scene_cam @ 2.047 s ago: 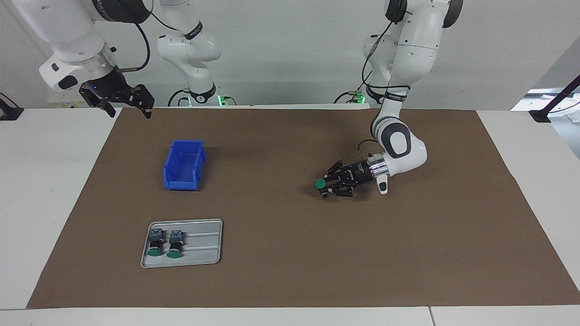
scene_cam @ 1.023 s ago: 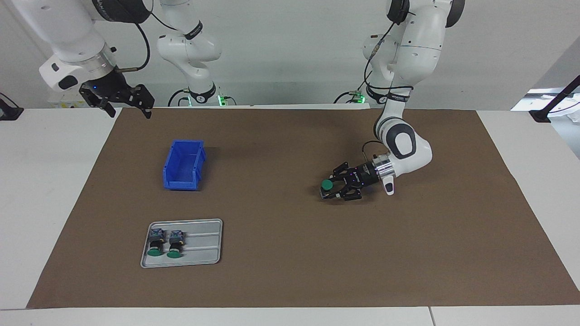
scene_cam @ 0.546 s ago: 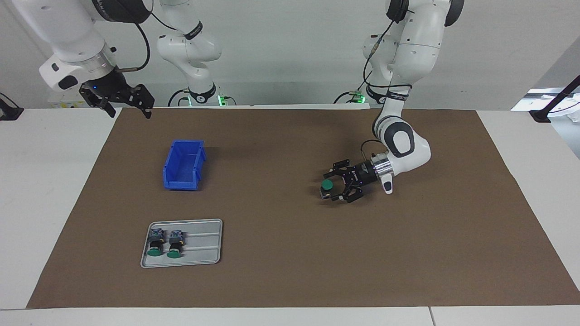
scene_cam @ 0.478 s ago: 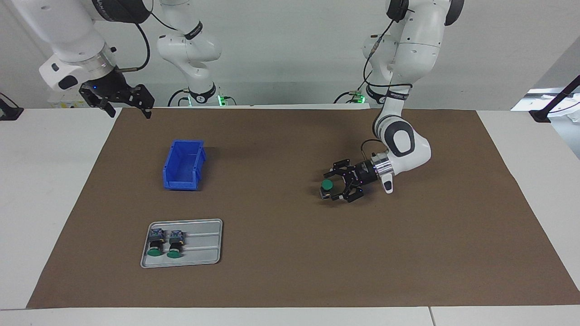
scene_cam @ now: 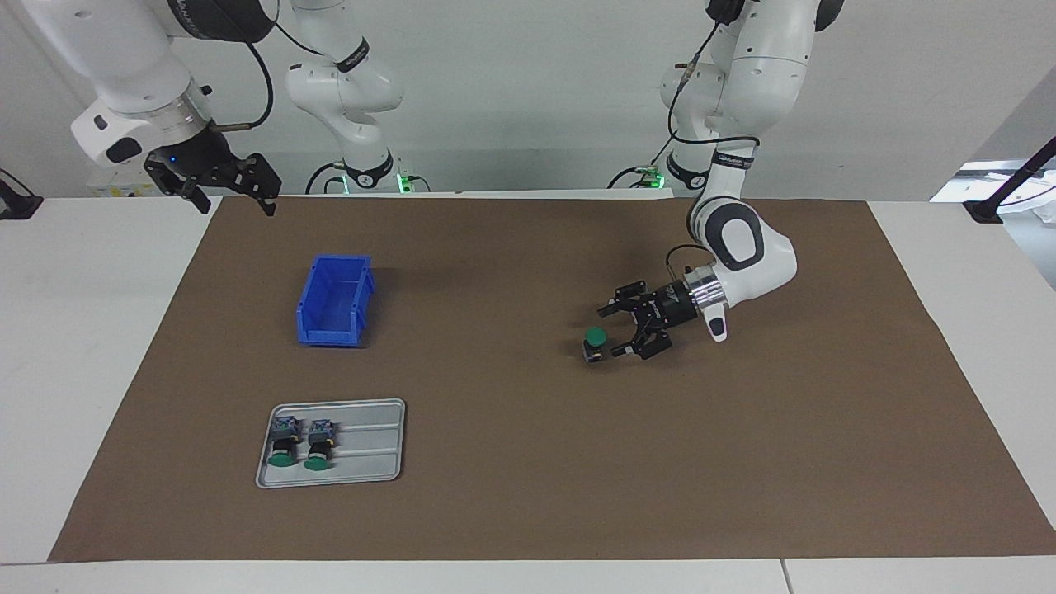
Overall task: Place and press button with both arms
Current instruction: 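Lift the left gripper up and away from the button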
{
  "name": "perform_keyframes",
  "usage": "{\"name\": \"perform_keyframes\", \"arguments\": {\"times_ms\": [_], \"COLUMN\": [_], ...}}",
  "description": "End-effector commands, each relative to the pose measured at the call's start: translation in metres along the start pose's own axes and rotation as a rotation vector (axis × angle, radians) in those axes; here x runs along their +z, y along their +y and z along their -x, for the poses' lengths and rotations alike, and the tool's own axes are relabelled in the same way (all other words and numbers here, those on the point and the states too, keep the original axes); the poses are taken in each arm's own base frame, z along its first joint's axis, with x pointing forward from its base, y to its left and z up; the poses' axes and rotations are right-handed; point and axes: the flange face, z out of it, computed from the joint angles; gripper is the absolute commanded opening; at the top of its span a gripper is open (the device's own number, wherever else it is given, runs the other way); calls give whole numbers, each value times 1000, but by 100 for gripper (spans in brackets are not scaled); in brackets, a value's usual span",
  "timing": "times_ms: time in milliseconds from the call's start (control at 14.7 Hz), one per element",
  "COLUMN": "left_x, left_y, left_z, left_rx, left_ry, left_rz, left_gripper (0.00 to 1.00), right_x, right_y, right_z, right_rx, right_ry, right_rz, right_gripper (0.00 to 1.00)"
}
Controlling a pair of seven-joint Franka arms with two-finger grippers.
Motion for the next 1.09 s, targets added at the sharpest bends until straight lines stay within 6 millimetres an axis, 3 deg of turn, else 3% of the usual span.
{"name": "perform_keyframes", "arguments": {"times_ms": [0,205,478,1023], "left_x": [-30,-52,-67,-78], "left_y": [-4,10,16,49], "left_z": [14,31,51,107], "left_rx": [28,63,163,509], "left_ry": [82,176,236,495], "left_rz": [-38,-98,-145,-372], "left_gripper": [100,100,100,100], "right_x": [1,1,1,1], "right_y": [1,1,1,1], "right_z": [7,7,7,7], "right_rx": [-22,-22,-20,-20], "right_ry": [2,2,2,2], "right_rz": [-6,-6,-7,-6], "right_gripper": [99,99,99,99]}}
